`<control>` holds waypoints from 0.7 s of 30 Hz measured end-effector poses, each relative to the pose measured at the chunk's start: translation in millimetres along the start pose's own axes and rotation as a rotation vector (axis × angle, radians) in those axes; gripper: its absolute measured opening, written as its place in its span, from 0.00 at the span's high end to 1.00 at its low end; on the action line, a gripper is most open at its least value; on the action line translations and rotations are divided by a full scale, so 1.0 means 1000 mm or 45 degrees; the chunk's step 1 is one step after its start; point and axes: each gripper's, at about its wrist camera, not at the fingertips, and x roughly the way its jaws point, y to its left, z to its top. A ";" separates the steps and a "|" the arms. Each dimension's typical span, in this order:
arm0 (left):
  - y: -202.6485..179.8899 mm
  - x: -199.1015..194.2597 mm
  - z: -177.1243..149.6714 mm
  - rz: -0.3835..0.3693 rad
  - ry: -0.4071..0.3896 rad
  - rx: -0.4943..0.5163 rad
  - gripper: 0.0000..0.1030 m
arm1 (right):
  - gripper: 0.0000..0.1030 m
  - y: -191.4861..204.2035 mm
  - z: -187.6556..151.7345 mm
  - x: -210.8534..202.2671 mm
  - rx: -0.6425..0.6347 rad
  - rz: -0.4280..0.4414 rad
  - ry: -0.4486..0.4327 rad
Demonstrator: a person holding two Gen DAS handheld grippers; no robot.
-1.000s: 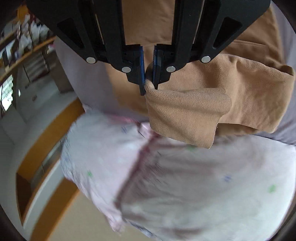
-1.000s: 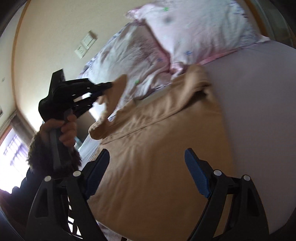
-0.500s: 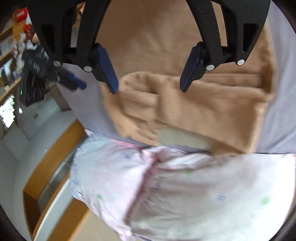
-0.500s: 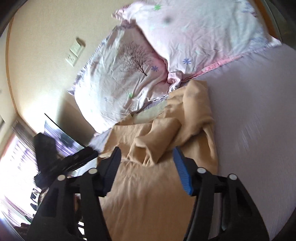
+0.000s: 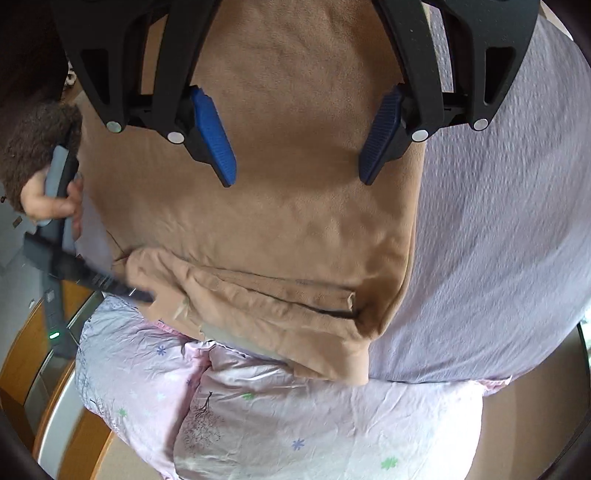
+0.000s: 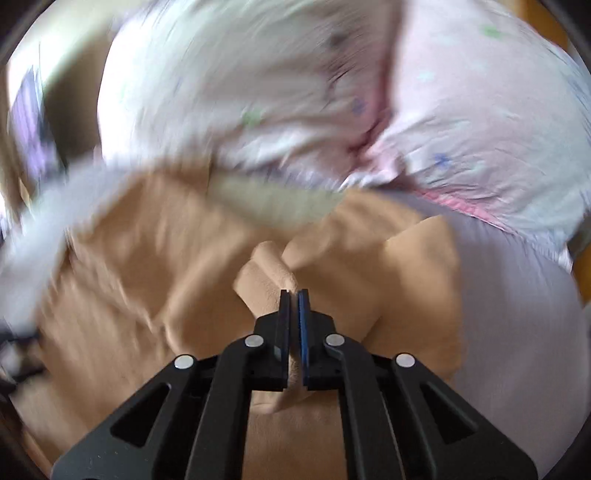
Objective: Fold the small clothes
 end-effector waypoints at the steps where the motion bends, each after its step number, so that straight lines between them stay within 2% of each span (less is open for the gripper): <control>1: 0.001 -0.001 -0.001 -0.004 -0.003 0.000 0.33 | 0.96 -0.019 0.004 -0.012 0.143 0.040 -0.078; 2: 0.003 -0.003 -0.003 -0.012 -0.003 -0.006 0.33 | 0.95 -0.041 0.002 -0.024 0.295 0.067 -0.137; 4: 0.008 -0.005 -0.005 -0.040 -0.015 -0.023 0.33 | 0.85 -0.090 -0.021 -0.034 0.612 0.062 -0.119; 5: 0.009 -0.006 -0.006 -0.052 -0.019 -0.025 0.33 | 0.68 -0.103 -0.030 -0.036 0.682 0.036 -0.094; 6: 0.011 -0.009 -0.009 -0.069 -0.027 -0.027 0.33 | 0.58 -0.118 -0.049 -0.042 0.765 0.013 -0.057; 7: 0.014 -0.013 -0.011 -0.090 -0.040 -0.029 0.33 | 0.58 -0.126 -0.062 -0.051 0.802 0.031 -0.053; 10: 0.031 -0.041 -0.024 -0.185 -0.097 -0.044 0.33 | 0.51 -0.136 -0.106 -0.097 0.777 0.191 -0.139; 11: 0.040 -0.052 -0.031 -0.227 -0.112 -0.050 0.30 | 0.41 -0.137 -0.116 -0.111 0.752 0.236 -0.169; 12: 0.050 -0.064 -0.039 -0.267 -0.124 -0.057 0.19 | 0.32 -0.136 -0.134 -0.131 0.710 0.313 -0.203; 13: 0.058 -0.075 -0.047 -0.302 -0.139 -0.062 0.13 | 0.31 -0.132 -0.150 -0.145 0.675 0.385 -0.211; 14: 0.066 -0.088 -0.057 -0.336 -0.159 -0.062 0.10 | 0.31 -0.130 -0.166 -0.159 0.642 0.446 -0.204; 17: 0.084 -0.114 -0.087 -0.402 -0.167 -0.043 0.10 | 0.29 -0.127 -0.222 -0.193 0.583 0.579 -0.134; 21: 0.091 -0.113 -0.115 -0.387 -0.093 -0.037 0.10 | 0.28 -0.130 -0.265 -0.191 0.646 0.655 -0.021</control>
